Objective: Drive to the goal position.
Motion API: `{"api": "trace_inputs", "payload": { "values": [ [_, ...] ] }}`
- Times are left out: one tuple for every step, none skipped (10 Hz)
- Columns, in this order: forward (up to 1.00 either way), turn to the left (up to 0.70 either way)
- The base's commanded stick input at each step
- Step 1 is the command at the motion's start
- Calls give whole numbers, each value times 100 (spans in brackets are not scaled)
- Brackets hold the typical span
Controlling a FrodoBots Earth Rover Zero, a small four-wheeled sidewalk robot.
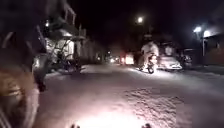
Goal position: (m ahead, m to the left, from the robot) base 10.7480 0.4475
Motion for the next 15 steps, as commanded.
{"api": "trace_inputs", "payload": {
  "values": [
    [70,0],
    [70,0],
    [70,0],
    [70,0],
    [70,0],
    [70,0],
    [70,0],
    [70,0],
    [70,0],
    [70,0],
    [70,0],
    [70,0],
    [70,0],
    [70,0],
    [70,0]
  ]
}}
